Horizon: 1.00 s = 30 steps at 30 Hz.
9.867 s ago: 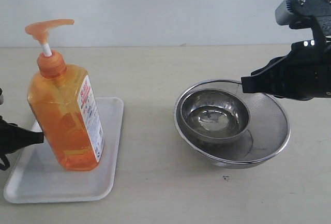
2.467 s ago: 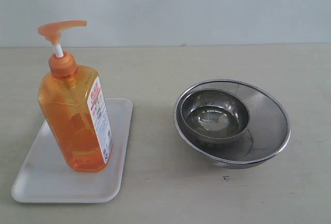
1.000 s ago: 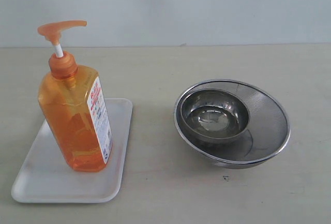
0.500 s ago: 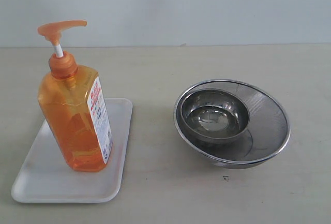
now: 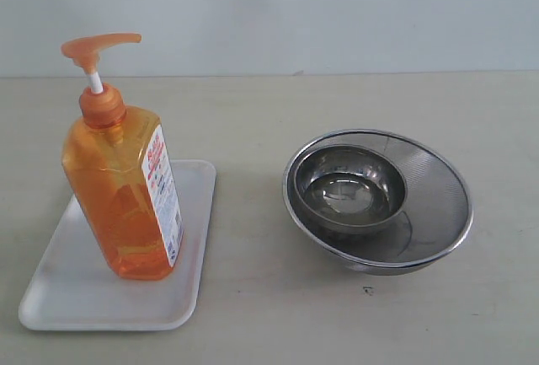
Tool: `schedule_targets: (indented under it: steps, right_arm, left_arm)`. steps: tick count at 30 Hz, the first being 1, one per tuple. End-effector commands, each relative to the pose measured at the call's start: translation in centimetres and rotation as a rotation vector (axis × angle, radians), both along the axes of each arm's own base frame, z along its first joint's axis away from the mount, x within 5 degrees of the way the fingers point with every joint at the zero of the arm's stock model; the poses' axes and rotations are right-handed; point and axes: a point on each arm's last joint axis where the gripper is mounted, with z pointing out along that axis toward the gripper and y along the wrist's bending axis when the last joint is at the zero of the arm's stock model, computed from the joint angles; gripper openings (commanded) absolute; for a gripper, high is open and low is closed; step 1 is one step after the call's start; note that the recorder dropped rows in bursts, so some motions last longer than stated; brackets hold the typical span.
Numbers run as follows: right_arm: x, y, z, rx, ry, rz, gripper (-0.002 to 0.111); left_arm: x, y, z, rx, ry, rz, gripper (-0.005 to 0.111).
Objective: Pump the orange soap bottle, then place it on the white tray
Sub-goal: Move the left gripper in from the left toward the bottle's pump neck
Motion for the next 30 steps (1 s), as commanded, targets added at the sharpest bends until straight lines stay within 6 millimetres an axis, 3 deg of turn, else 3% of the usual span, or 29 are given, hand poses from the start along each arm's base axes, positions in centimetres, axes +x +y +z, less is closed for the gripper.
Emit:
schedule_targets:
  steps: [1, 5, 9, 13, 16, 19, 30]
  right_arm:
    - [0.0, 0.0, 0.1, -0.004, -0.011, -0.005, 0.0]
    - [0.0, 0.0, 0.1, -0.004, -0.011, -0.005, 0.0]
    - [0.0, 0.0, 0.1, -0.004, -0.015, -0.004, 0.0]
    - [0.0, 0.0, 0.1, -0.004, -0.017, -0.004, 0.0]
    - [0.0, 0.0, 0.1, -0.004, -0.017, -0.004, 0.0]
    - [0.0, 0.0, 0.1, -0.004, -0.017, -0.004, 0.0]
    - [0.0, 0.0, 0.1, -0.004, -0.017, -0.004, 0.0]
  left_arm:
    - [-1.2, -2.1, -2.1, 0.037, -0.021, -0.181, 0.005]
    - [-2.4, -2.4, -4.1, 0.042, -0.027, -0.221, 0.005]
    - [-2.8, -2.9, -4.7, 0.066, -0.021, -0.286, 0.006]
    - [-3.3, -4.3, -4.4, 0.1, -0.071, -0.45, 0.033]
    - [-3.3, -4.3, -4.4, 0.094, -0.069, -0.453, 0.063]
    - [-3.3, -4.3, -4.3, 0.09, -0.071, -0.454, 0.084]
    - [-2.5, -5.1, -4.9, 0.066, -0.093, -0.51, 0.088]
